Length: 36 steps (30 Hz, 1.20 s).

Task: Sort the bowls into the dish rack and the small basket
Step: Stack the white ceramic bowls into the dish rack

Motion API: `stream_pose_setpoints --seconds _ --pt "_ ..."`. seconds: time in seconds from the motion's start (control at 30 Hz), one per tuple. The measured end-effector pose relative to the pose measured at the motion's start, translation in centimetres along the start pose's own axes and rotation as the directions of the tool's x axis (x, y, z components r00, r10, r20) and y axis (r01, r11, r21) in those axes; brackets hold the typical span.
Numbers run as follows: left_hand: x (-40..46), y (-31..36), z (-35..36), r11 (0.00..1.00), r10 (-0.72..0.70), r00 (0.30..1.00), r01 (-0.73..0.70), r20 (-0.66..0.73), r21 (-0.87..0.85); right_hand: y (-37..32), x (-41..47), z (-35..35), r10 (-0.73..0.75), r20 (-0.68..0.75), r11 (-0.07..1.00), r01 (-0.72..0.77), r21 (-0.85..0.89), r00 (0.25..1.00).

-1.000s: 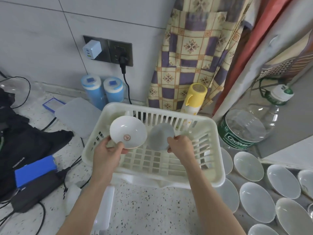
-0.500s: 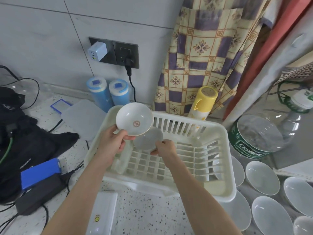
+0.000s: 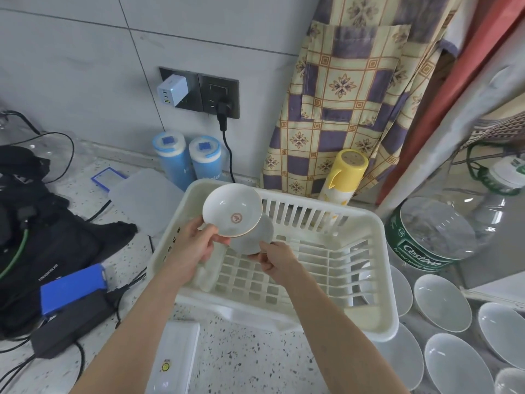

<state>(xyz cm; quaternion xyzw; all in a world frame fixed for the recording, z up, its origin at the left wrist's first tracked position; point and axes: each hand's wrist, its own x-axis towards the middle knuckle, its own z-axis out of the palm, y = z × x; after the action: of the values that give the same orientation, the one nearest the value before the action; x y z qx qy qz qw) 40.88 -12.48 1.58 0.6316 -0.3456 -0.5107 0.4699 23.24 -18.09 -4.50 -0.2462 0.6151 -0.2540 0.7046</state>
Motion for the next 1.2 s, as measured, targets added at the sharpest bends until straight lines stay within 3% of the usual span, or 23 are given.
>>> stream_pose_setpoints --seconds 0.17,0.4,0.63,0.93,1.07,1.2 --pt "-0.2 0.0 -0.1 1.0 -0.022 1.0 0.022 -0.014 -0.009 0.0 0.1 0.0 0.019 0.032 0.999 -0.018 -0.039 0.999" --pt "-0.4 0.1 -0.2 0.998 -0.042 0.999 0.041 -0.014 -0.053 -1.4 -1.2 -2.2 -0.107 0.055 0.928 0.119 -0.354 0.993" --pt "-0.2 -0.3 -0.2 0.999 -0.035 0.999 0.036 0.029 -0.013 -0.7 -1.6 -3.2 -0.167 0.021 0.95 0.166 -0.264 0.986" --pt "0.6 -0.8 -0.2 1.0 -0.025 0.997 0.024 0.075 0.012 -0.5 -1.7 -1.9 -0.168 -0.019 0.928 0.152 -0.34 0.986" --pt "0.9 -0.8 -0.1 1.0 -0.024 0.996 0.022 0.085 0.02 -1.2 -1.7 -1.5 -0.115 -0.042 0.925 0.092 -0.368 0.992" --pt "1.0 -0.9 -0.1 1.0 -0.021 0.995 0.019 0.098 0.022 -1.4 -1.6 -0.9 -0.02 -0.072 0.968 0.001 -0.25 0.997"
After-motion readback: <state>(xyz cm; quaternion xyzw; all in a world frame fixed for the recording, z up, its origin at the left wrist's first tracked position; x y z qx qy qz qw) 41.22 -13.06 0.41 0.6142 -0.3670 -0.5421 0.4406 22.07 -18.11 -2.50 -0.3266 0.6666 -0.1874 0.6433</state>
